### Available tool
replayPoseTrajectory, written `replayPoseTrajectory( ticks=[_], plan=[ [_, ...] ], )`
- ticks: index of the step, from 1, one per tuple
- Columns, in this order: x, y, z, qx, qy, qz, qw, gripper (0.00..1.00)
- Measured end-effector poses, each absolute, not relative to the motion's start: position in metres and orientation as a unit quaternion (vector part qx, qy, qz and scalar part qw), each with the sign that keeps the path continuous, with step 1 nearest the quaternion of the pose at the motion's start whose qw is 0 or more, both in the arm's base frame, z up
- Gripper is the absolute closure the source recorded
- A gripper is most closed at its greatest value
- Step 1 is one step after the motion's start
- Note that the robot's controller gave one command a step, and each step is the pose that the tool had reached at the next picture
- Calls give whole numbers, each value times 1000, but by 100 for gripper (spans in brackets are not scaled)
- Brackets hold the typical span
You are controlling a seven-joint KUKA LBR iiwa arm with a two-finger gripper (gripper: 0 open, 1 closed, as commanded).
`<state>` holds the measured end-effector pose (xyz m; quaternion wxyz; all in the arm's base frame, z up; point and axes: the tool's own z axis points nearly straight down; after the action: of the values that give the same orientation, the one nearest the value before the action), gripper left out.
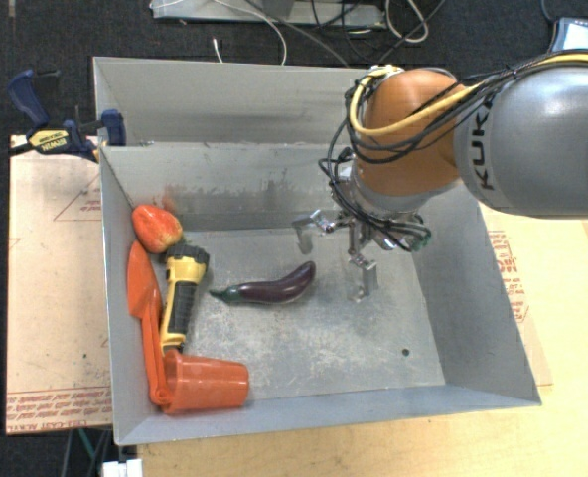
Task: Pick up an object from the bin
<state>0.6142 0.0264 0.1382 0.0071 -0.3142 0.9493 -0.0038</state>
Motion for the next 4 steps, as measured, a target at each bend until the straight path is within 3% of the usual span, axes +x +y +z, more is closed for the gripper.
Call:
replayPoseTrajectory(
  ticks=[1,2,3,4],
  plan=[
    [609,65,71,-120,993,4,-3,0],
    [609,75,70,-319,948,-2,8,0],
    [610,65,72,-130,991,4,-1,100],
    [610,65,72,-131,991,4,-1,100]
  ],
)
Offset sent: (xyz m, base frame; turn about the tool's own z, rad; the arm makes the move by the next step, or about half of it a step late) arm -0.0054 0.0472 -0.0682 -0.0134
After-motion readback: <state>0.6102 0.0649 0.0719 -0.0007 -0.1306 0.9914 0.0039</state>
